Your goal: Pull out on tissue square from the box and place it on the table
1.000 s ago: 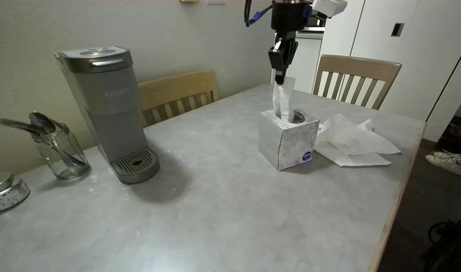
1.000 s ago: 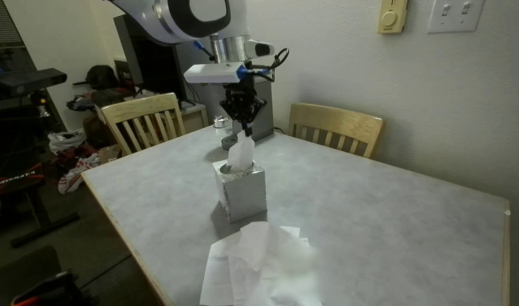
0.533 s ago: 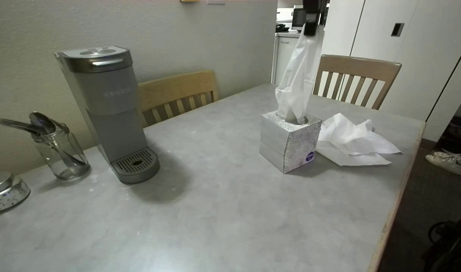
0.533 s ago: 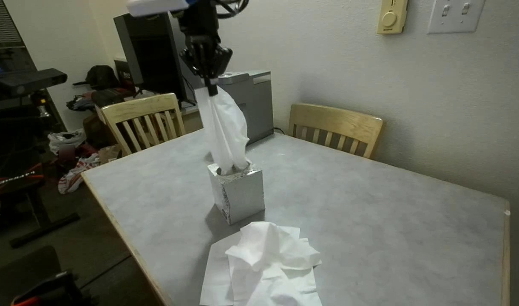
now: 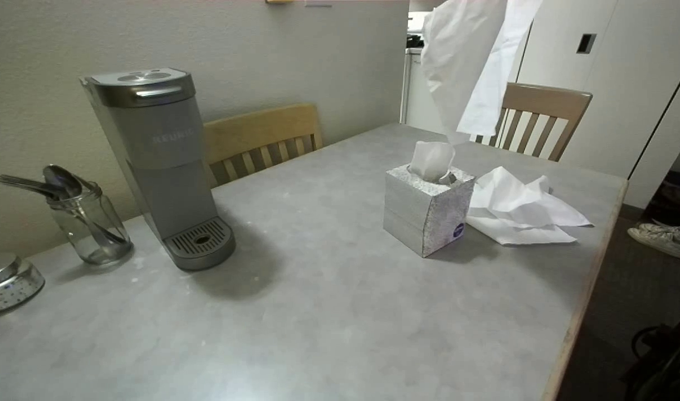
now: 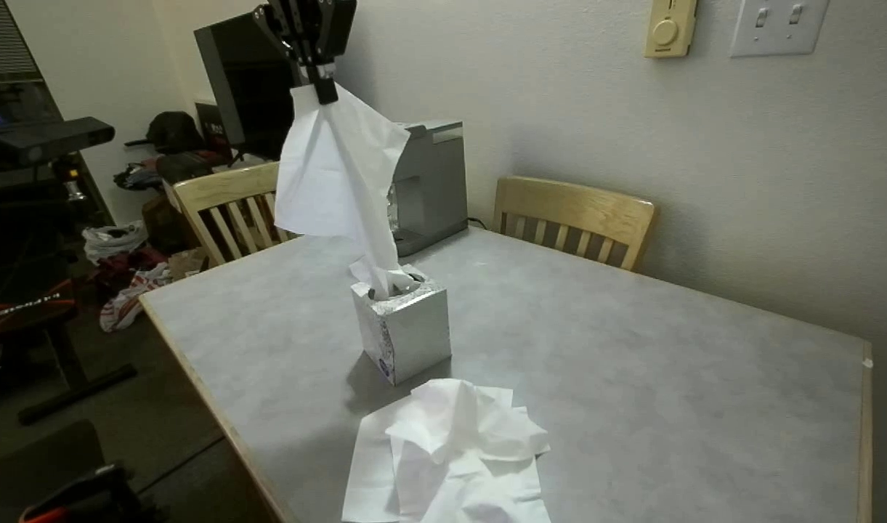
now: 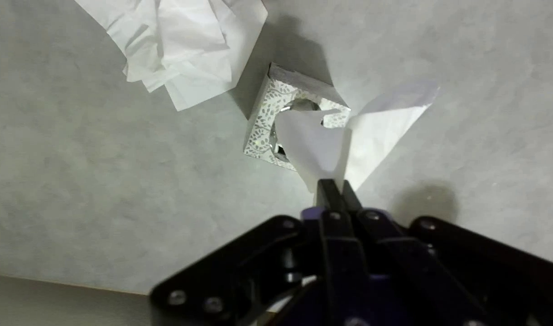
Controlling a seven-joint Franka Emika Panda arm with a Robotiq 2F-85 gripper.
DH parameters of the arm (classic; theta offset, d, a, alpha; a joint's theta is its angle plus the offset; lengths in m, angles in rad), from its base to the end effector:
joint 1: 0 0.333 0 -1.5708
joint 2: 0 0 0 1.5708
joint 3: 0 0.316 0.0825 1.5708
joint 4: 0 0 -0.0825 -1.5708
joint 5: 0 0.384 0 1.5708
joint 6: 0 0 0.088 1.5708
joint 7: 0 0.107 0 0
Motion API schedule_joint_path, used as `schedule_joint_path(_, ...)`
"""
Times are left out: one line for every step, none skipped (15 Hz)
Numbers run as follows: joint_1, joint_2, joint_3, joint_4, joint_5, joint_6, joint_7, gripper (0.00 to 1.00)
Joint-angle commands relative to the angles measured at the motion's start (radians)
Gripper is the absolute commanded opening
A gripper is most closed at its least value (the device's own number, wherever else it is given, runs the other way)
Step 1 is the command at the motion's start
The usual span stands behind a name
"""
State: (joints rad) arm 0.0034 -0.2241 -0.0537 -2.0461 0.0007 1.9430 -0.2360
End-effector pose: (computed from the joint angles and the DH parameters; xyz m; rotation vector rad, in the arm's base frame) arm 0.5023 -0.0271 0.5481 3.1176 0.2909 0.1901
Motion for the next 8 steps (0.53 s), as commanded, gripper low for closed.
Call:
schedule_joint_path(-0.039, 0.008, -0.049, -0.047, -0.011, 0.041, -0.041, 0.0)
schedule_joint_path(-0.049, 0.013, -0.064, -0.055, -0.01, 0.052, -0.05, 0.0)
schedule_joint_path(-0.058, 0.018, -0.078, -0.063, -0.01, 0.065, -0.058, 0.0)
schedule_joint_path(-0.066, 0.024, -0.091, -0.073, -0.01, 0.082, -0.075, 0.0)
schedule_joint_path(-0.074, 0.031, -0.102, -0.082, -0.018, 0.104, -0.095, 0.0)
schedule_joint_path(-0.081, 0.039, -0.113, -0.087, -0.021, 0.12, -0.113, 0.0)
schedule_joint_path(-0.09, 0.046, -0.122, -0.09, -0.029, 0.138, -0.13, 0.0)
schedule_joint_path(-0.097, 0.047, -0.129, -0.086, -0.039, 0.144, -0.144, 0.0)
